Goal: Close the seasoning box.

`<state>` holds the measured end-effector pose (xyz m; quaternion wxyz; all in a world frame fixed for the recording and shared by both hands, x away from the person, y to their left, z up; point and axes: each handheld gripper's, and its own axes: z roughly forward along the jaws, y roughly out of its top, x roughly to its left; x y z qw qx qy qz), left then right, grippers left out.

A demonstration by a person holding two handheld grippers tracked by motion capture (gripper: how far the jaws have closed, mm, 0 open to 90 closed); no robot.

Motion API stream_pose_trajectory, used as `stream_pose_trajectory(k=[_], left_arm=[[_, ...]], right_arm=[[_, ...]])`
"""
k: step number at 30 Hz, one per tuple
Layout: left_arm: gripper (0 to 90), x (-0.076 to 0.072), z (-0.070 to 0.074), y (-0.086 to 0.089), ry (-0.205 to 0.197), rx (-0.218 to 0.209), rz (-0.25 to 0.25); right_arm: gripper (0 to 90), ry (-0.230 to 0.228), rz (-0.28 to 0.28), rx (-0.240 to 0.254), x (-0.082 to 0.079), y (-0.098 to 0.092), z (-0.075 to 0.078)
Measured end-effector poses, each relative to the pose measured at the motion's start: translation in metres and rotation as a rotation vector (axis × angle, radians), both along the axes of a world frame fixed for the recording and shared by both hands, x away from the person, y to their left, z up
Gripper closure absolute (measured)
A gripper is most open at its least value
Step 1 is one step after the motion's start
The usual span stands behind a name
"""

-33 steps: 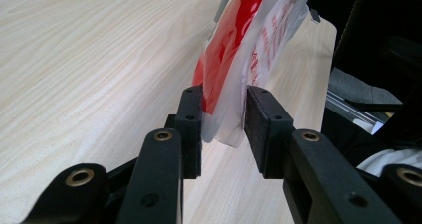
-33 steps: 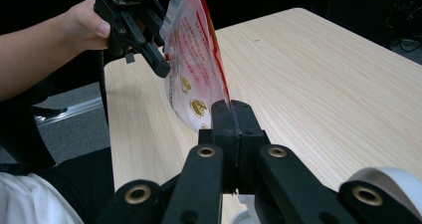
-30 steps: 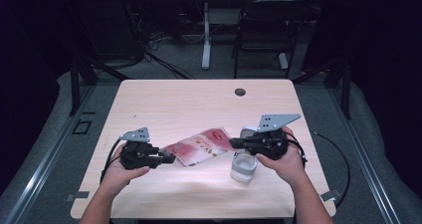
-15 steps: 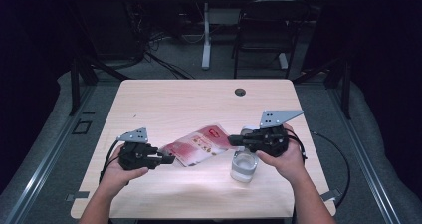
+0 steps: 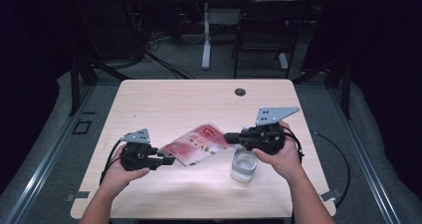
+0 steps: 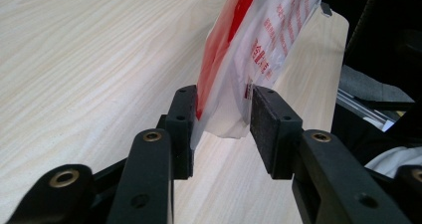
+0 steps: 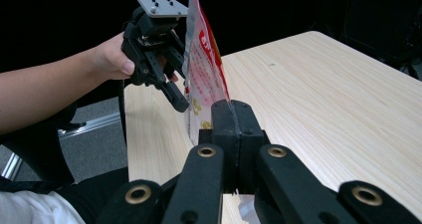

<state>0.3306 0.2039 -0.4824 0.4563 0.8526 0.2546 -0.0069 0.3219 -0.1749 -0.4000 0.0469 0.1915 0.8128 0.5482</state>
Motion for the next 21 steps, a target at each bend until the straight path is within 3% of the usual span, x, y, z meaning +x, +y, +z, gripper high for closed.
stream_pose_trajectory(k=[6,11,21], left_arm=[[62.0,0.000,-0.004,-0.001,0.006,0.010,-0.005],[62.6,0.003,-0.015,-0.005,0.013,0.071,-0.006],[63.0,0.006,-0.038,-0.002,0.034,0.088,0.028]], right_arm=[[90.0,-0.012,-0.005,-0.017,-0.001,0.000,-0.002],[90.0,-0.013,-0.022,-0.076,0.000,0.003,-0.012],[90.0,0.009,-0.028,-0.105,0.005,0.013,-0.029]])
